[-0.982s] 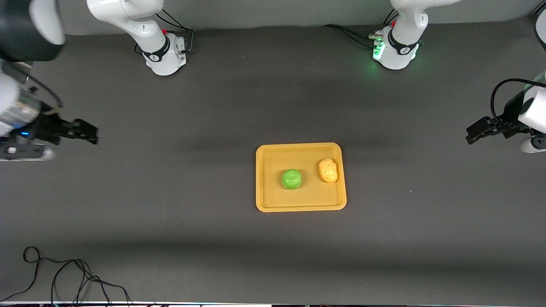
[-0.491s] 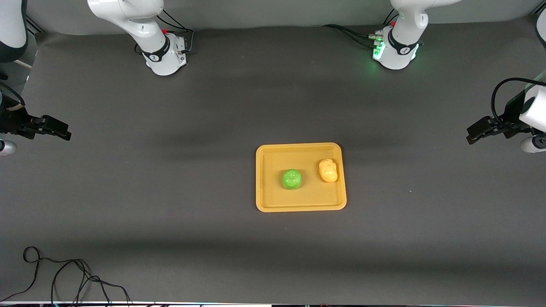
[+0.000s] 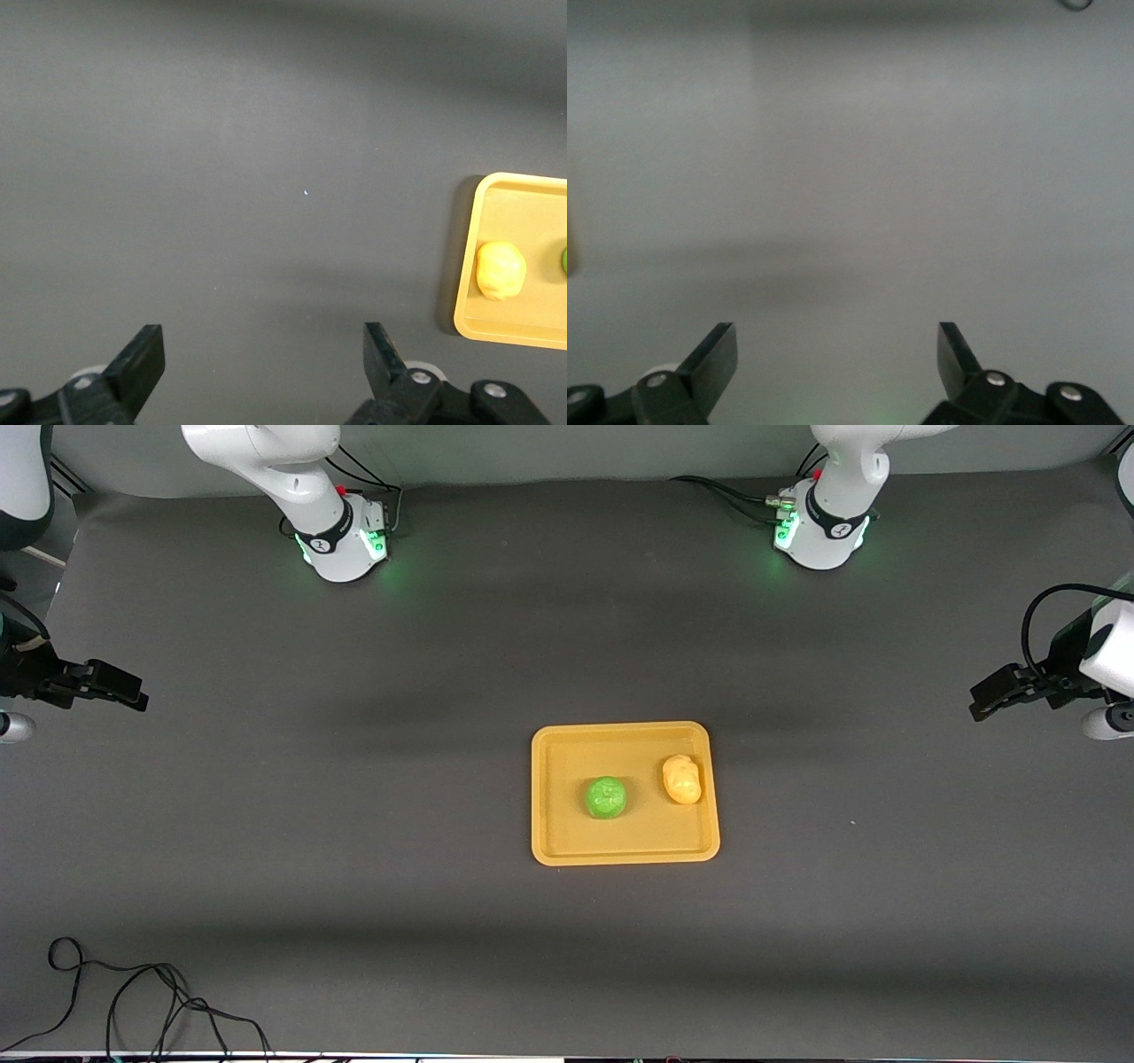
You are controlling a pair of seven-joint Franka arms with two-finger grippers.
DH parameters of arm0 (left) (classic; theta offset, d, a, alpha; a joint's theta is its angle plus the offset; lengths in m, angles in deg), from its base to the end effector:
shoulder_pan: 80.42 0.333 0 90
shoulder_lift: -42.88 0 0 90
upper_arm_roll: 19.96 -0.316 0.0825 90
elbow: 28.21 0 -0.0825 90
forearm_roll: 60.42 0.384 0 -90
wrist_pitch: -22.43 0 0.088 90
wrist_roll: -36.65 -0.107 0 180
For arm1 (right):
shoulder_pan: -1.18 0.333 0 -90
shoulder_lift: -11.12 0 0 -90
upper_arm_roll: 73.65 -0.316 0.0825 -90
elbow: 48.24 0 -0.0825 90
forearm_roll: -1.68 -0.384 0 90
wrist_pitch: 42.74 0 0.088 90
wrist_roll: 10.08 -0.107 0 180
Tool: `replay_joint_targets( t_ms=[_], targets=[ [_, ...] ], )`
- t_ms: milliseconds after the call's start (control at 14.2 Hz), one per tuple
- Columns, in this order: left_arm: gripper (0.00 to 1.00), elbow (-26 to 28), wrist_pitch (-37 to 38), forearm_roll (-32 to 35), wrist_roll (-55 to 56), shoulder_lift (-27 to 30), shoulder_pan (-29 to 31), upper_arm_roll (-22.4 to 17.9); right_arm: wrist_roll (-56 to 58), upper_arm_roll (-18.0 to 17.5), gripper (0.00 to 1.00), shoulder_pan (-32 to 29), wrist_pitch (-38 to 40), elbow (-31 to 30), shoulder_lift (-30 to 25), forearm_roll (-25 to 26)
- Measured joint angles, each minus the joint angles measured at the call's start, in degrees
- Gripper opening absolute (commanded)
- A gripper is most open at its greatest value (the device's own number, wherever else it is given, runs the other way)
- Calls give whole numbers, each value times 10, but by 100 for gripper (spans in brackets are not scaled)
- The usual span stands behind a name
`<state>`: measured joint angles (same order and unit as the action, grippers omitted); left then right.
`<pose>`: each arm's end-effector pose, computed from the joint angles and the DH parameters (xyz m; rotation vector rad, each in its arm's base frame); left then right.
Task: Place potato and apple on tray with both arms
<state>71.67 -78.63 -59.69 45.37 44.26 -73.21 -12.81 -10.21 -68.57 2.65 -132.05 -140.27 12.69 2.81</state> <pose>0.5596 0.0010 0.5727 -3.1197 -0.2361 -0.0712 0.5581 -0.0367 0.5916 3.1179 -0.1011 -0.1177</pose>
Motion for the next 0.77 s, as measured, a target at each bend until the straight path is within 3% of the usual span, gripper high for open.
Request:
replay_joint_targets(
  t_ms=[772],
  targets=[
    [100, 0, 2, 0, 0, 0, 0, 0, 0, 3, 100, 0, 14, 0, -3, -18]
  ],
)
